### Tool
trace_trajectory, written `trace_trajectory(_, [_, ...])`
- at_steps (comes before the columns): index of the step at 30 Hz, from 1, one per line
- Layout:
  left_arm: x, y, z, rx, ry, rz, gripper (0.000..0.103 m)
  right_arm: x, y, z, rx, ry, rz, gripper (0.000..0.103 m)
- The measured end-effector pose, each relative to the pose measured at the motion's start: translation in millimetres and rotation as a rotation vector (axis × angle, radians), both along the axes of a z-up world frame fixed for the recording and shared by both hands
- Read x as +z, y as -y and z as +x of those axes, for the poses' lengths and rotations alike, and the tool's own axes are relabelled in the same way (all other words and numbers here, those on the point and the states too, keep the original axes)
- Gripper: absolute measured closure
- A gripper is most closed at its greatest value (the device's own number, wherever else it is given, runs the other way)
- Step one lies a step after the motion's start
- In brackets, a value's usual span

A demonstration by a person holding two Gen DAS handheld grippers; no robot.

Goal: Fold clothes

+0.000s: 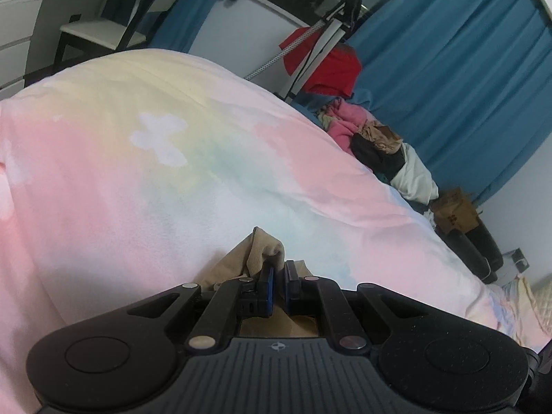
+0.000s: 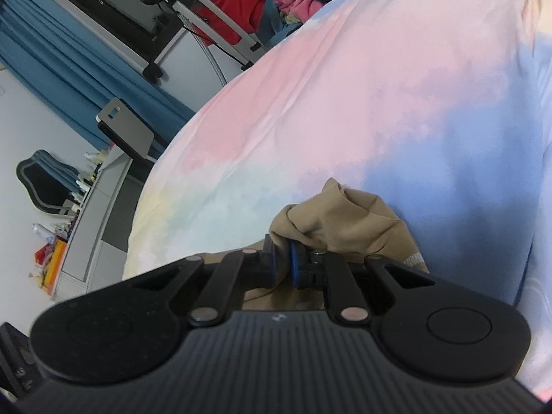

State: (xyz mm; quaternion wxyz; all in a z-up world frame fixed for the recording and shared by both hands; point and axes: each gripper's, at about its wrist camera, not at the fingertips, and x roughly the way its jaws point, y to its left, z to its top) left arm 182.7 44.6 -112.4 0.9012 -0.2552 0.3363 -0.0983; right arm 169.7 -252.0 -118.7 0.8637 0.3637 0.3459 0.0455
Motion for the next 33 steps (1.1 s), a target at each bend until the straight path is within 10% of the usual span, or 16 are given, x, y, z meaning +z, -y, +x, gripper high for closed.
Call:
trace_trajectory(5, [13,4,-16,-0.026,0.058,0.052,0.081,13,-3,-16,-0.004,0.037,-0.063,0.089])
trace_trajectory(7, [23,7,-26,-0.042,0.080,0.094,0.053,21,-5,-25,-0.003,0.072,-0.109,0.078])
trace_trajectory(9, [33,10,-35,-0.058,0.105,0.132,0.031,30,-7,-35,-0.003,0.108,-0.157,0.034])
trace_trajectory(12, [44,13,-51,-0.067,0.156,0.190,0.010,48,-12,-53,-0.027,0.200,-0.254,0.007])
trace_trajectory(22, [25,33,-49,-0.176,0.181,0.422,0.001,47,-28,-46,0.092,0.237,-0.470,0.008])
trace_trajectory(33, [-17,39,-21,-0.218,0.077,0.483,0.005,9,-45,-14,0.135,0.156,-0.564,0.027])
